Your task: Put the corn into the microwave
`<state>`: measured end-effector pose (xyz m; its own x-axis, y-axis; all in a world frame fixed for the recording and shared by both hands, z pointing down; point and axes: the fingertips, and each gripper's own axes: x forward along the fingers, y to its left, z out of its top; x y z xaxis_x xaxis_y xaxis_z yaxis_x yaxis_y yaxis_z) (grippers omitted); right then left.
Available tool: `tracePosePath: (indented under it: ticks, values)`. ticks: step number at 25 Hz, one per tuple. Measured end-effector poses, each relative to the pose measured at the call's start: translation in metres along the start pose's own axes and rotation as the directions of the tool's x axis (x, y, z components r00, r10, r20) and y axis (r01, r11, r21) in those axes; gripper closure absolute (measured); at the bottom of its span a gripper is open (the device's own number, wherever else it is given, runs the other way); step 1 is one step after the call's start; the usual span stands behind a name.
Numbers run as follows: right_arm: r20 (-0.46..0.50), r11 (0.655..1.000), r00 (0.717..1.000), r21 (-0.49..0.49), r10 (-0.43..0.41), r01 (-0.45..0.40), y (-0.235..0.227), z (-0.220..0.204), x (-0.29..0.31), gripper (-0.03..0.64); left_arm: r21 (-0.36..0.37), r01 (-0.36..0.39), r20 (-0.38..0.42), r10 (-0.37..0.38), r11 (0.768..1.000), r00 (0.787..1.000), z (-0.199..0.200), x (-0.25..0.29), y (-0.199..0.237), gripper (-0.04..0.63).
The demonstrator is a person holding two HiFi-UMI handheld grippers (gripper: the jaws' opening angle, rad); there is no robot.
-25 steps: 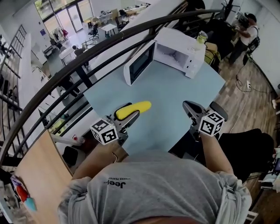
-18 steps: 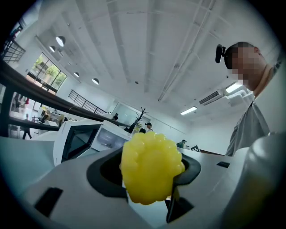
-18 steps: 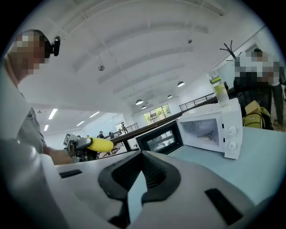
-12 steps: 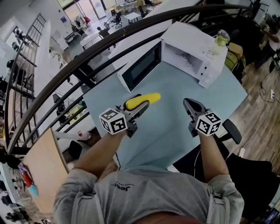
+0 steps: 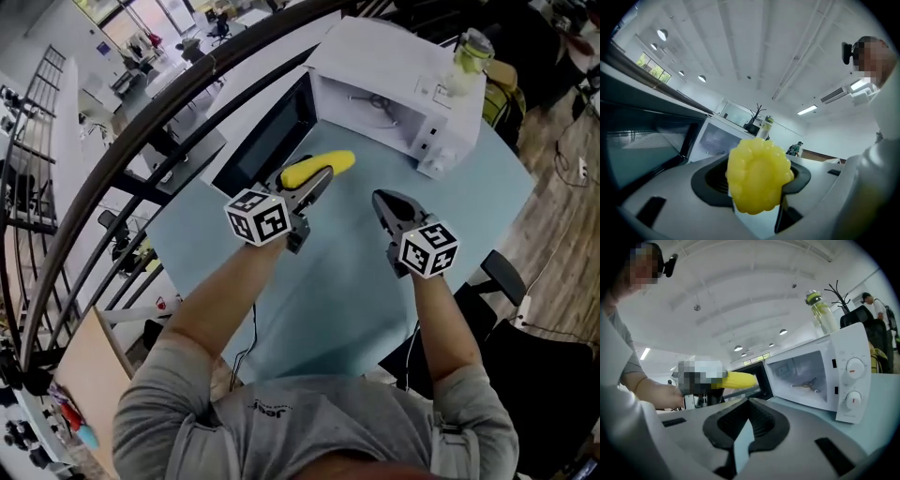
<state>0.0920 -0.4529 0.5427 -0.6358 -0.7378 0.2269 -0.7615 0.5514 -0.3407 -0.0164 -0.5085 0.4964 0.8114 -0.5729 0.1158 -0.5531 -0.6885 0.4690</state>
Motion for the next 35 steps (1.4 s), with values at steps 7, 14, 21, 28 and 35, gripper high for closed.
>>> tracePosePath:
  ticks: [7, 14, 21, 28, 35]
  values:
    - [0.035, 0.999, 0.999, 0.033, -0.004, 0.003, -0.032, -0.011, 0.029, 0.600, -0.014, -0.026, -0.030, 0.026, 1.000, 0.999, -0.011, 0.099, 0.061, 0.345]
    - [0.059, 0.999, 0.998, 0.039, 0.005, -0.008, -0.046, -0.024, 0.053, 0.599, -0.043, -0.102, -0.029, 0.101, 0.994, 0.994, -0.007, 0.178, 0.117, 0.344]
    - [0.080, 0.991, 0.988, 0.014, -0.133, 0.132, -0.104, -0.009, 0.058, 0.599, 0.047, -0.121, -0.038, 0.123, 0.992, 0.992, -0.008, 0.229, 0.142, 0.344]
    - [0.056, 0.981, 0.981, -0.034, -0.187, 0.189, -0.129, -0.006, 0.072, 0.600, 0.136, -0.174, -0.026, 0.179, 0.975, 0.983, 0.007, 0.257, 0.161, 0.345]
    - [0.050, 0.985, 0.984, -0.022, -0.171, 0.172, -0.124, -0.018, 0.081, 0.599, 0.275, -0.197, -0.068, 0.224, 0.941, 0.972, 0.009, 0.286, 0.173, 0.345]
